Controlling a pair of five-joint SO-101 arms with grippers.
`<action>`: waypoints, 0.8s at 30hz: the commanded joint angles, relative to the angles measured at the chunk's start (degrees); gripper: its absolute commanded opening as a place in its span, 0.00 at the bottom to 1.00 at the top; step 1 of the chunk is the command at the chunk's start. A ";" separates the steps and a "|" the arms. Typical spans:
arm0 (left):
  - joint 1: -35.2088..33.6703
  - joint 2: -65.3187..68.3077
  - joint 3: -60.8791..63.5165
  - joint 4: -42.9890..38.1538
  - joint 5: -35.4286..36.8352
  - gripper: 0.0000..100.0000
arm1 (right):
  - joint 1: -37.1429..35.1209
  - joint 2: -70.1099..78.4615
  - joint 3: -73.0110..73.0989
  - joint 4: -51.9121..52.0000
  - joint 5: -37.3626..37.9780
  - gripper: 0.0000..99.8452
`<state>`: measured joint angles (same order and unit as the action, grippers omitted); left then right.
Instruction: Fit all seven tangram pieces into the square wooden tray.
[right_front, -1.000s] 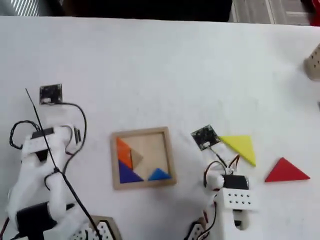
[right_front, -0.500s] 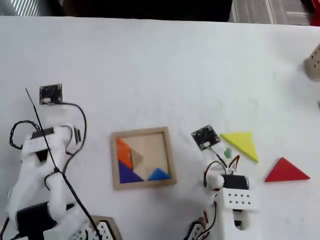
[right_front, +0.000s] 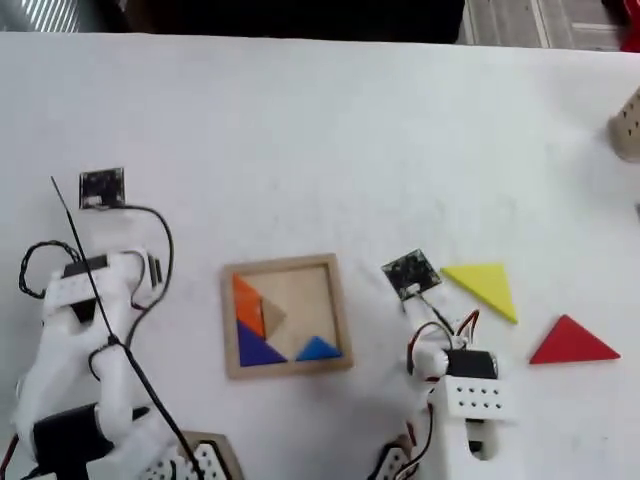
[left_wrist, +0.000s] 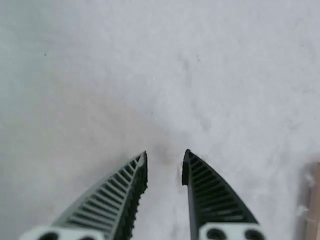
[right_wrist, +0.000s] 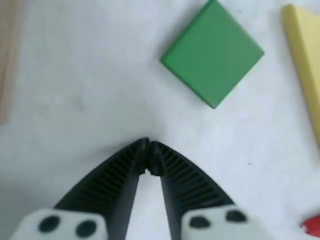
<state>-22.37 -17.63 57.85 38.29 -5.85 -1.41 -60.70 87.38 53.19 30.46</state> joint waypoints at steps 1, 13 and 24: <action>0.57 -1.10 -2.02 0.53 -0.53 0.13 | -1.71 0.22 0.00 -2.77 0.35 0.02; 0.57 -1.10 -1.93 0.62 -0.53 0.13 | -8.57 0.22 0.00 -2.42 0.79 0.02; 0.57 -1.54 -1.05 0.26 -0.53 0.13 | -7.78 -0.84 -0.79 -7.52 0.53 0.02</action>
<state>-22.37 -17.63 57.85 38.29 -5.85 -8.26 -60.62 87.47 49.58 30.37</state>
